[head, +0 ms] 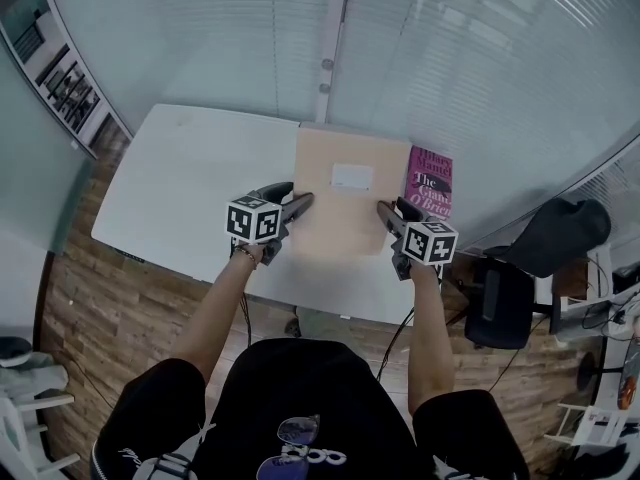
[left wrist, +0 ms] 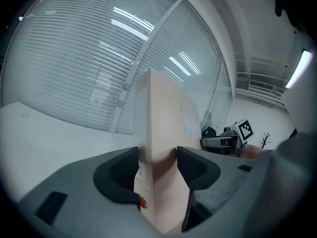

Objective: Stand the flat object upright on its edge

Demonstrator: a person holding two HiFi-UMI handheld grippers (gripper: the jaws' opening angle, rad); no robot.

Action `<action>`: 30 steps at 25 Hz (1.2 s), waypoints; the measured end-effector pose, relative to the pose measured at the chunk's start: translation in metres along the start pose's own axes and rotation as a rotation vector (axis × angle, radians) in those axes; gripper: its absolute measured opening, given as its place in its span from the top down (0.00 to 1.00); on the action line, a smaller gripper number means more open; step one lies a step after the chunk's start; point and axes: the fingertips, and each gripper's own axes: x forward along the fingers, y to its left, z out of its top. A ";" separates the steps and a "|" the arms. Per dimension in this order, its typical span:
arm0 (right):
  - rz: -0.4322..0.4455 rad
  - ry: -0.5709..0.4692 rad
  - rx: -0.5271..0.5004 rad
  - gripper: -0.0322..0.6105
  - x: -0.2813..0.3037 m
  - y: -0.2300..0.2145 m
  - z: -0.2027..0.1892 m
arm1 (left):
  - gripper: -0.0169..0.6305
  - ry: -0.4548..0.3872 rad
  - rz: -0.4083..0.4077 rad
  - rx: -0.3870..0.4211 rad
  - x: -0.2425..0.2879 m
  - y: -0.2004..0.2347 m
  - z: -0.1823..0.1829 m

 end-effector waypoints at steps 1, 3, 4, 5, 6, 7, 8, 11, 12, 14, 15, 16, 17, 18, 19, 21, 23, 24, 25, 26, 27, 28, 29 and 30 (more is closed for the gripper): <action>-0.002 -0.006 -0.006 0.59 0.000 0.000 0.004 | 0.57 0.001 0.000 0.012 0.000 0.000 0.003; -0.006 -0.017 -0.020 0.60 0.000 0.001 0.011 | 0.58 0.006 0.001 0.038 0.001 0.001 0.009; -0.011 -0.021 -0.030 0.60 0.000 0.000 0.014 | 0.58 0.008 0.003 0.054 0.002 0.002 0.011; -0.015 -0.025 -0.043 0.61 0.000 0.000 0.016 | 0.59 0.011 0.006 0.071 0.002 0.002 0.014; -0.021 -0.028 -0.055 0.61 0.001 0.000 0.018 | 0.59 0.012 0.010 0.087 0.003 0.003 0.016; -0.026 -0.031 -0.066 0.62 0.002 -0.001 0.021 | 0.59 0.013 0.014 0.103 0.003 0.003 0.018; -0.031 -0.034 -0.074 0.62 0.002 -0.001 0.023 | 0.59 0.012 0.020 0.117 0.004 0.004 0.021; -0.042 -0.045 -0.083 0.64 0.006 -0.002 0.027 | 0.60 0.003 0.037 0.148 0.006 0.008 0.027; -0.046 -0.049 -0.081 0.64 0.006 -0.003 0.028 | 0.60 0.000 0.040 0.156 0.007 0.009 0.029; -0.052 -0.054 -0.080 0.65 0.007 -0.004 0.030 | 0.61 -0.003 0.042 0.170 0.008 0.010 0.032; -0.054 -0.055 -0.082 0.65 0.007 -0.005 0.031 | 0.61 -0.003 0.043 0.177 0.008 0.009 0.034; -0.056 -0.056 -0.083 0.65 0.006 -0.005 0.032 | 0.61 -0.003 0.044 0.183 0.009 0.009 0.035; -0.057 -0.058 -0.085 0.65 0.007 -0.006 0.032 | 0.61 -0.002 0.046 0.189 0.010 0.010 0.036; -0.059 -0.060 -0.085 0.65 0.007 -0.006 0.032 | 0.61 -0.001 0.047 0.193 0.011 0.010 0.036; -0.060 -0.061 -0.085 0.66 0.008 -0.007 0.033 | 0.62 -0.001 0.048 0.197 0.012 0.011 0.037; -0.061 -0.064 -0.081 0.66 0.010 -0.009 0.033 | 0.62 0.000 0.047 0.200 0.014 0.013 0.038; -0.060 -0.065 -0.076 0.66 0.010 -0.009 0.033 | 0.62 0.001 0.044 0.201 0.015 0.013 0.039; -0.060 -0.066 -0.074 0.66 0.011 -0.010 0.033 | 0.62 0.001 0.043 0.203 0.016 0.014 0.039; -0.060 -0.066 -0.071 0.66 0.012 -0.011 0.033 | 0.62 0.002 0.043 0.206 0.018 0.014 0.041; -0.060 -0.066 -0.069 0.66 0.013 -0.014 0.034 | 0.62 0.002 0.043 0.208 0.020 0.016 0.042; -0.061 -0.067 -0.067 0.66 0.014 -0.017 0.035 | 0.62 0.003 0.043 0.210 0.024 0.017 0.044; -0.062 -0.068 -0.065 0.66 0.016 -0.020 0.036 | 0.62 0.004 0.043 0.212 0.027 0.017 0.045; -0.063 -0.068 -0.063 0.66 0.017 -0.022 0.037 | 0.62 0.005 0.041 0.213 0.030 0.018 0.046; -0.064 -0.069 -0.062 0.66 0.017 -0.024 0.038 | 0.62 0.006 0.039 0.214 0.032 0.018 0.047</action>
